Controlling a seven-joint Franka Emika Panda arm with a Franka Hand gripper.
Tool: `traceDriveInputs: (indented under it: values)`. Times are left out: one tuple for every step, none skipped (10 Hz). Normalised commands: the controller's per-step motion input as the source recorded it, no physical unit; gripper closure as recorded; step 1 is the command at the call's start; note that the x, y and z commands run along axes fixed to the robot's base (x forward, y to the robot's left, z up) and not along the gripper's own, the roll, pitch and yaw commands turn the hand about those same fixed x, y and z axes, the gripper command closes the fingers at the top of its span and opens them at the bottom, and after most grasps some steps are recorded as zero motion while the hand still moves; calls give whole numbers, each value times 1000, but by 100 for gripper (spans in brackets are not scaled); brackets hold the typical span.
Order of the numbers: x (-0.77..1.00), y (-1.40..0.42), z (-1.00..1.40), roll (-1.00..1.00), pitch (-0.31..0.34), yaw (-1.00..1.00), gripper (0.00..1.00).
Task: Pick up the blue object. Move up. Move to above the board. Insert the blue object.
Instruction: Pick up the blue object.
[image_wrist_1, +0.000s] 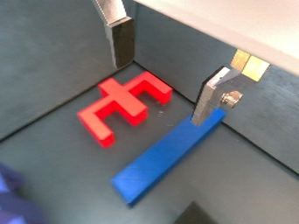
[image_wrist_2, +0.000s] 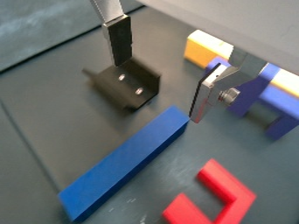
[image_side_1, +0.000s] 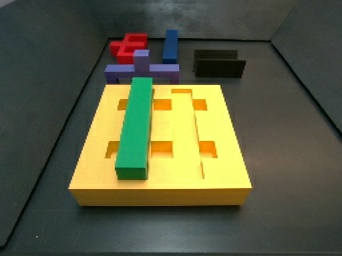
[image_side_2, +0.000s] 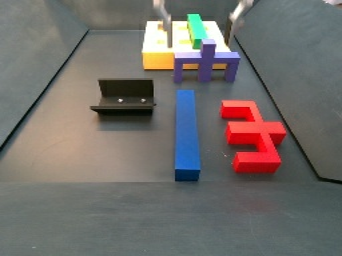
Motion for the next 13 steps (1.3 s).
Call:
traceDriveInputs:
  values:
    - [269,677,-774,-44,21,-46,0]
    - [234,391,-731,0,0,0,0]
    - [0,109,-677,61,-40,0,0]
    - [77,0,-669,63,-51,0,0]
    - [89,-154,-623,36,-84,0,0]
    - [0,-86,-600,10,-97,0,0]
    - [0,0,-500,0,-49,-131,0]
    - [0,0,-437,0,0,-194,0]
    - [0,0,-374,0,0,-203,0]
    - [0,0,-346,0,0,-214,0]
    - [0,0,-323,0,0,-197,0]
    - [0,0,-311,0,0,-160,0]
    - [0,0,-311,0,0,-94,0]
